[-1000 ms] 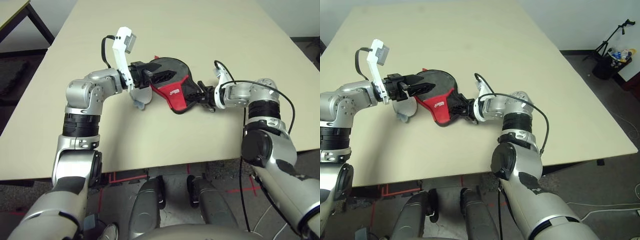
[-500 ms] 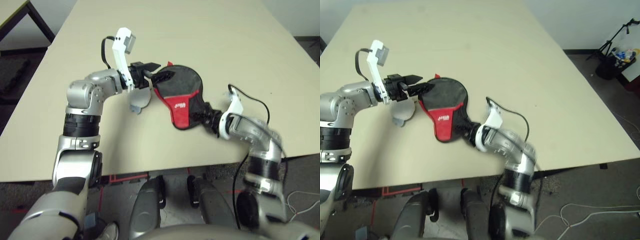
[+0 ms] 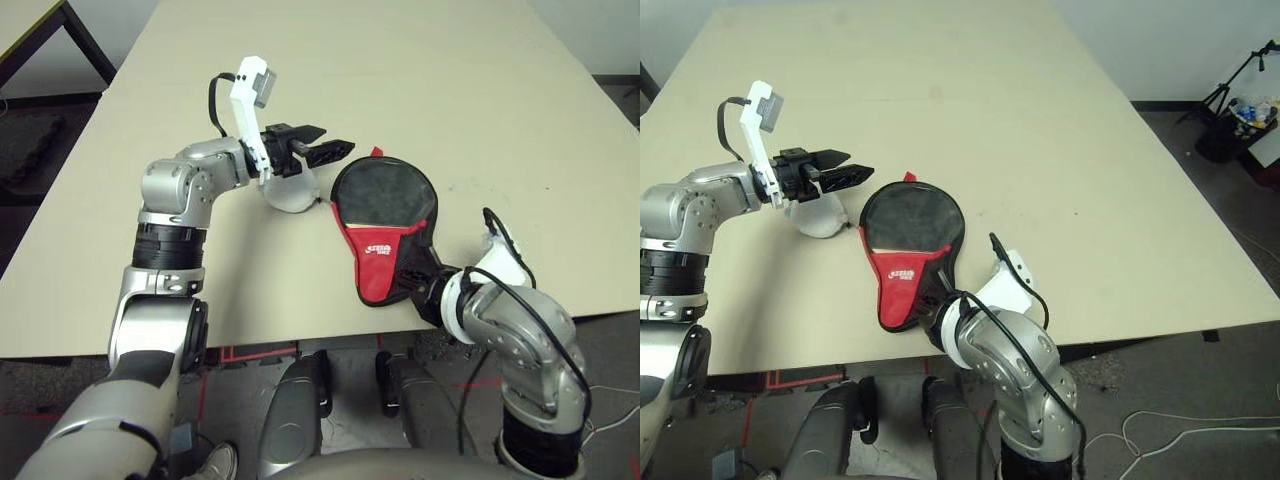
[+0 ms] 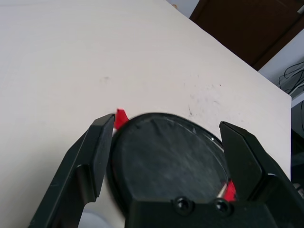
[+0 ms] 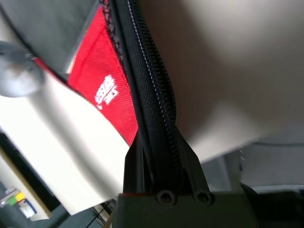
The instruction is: Store the ping-pong paddle in its case and zip it.
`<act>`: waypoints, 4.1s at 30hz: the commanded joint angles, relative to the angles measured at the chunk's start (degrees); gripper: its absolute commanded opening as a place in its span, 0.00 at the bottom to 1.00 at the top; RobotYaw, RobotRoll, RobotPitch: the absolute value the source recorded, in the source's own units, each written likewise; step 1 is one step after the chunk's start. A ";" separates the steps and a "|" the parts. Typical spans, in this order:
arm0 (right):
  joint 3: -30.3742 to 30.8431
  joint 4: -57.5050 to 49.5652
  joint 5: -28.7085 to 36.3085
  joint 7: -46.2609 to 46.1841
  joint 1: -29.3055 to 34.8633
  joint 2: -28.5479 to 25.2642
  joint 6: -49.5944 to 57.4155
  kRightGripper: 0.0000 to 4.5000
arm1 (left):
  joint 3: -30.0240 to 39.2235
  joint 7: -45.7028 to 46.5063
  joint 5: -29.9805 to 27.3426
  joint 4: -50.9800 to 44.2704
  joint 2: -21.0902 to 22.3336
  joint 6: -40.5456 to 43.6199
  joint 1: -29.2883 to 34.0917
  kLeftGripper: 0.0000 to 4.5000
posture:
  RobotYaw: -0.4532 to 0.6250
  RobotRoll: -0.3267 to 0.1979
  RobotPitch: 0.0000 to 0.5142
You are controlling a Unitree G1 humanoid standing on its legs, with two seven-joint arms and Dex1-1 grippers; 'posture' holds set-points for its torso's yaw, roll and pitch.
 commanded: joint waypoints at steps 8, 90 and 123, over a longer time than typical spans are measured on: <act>-1.76 3.86 0.40 7.93 3.09 -8.29 8.78 0.15 | -0.86 -0.39 0.82 0.00 0.52 -0.15 0.48 1.00 | 0.40 0.62 0.39; 27.28 38.42 -91.71 136.54 -44.30 -30.61 46.53 1.00 | -12.94 -14.69 26.11 32.90 3.53 -22.39 -8.82 0.12 | 0.42 0.62 0.41; 23.12 37.00 -95.30 136.95 -42.90 -25.05 51.31 1.00 | -4.67 14.38 33.18 63.73 -29.64 -47.57 -25.63 0.12 | 0.29 0.62 0.43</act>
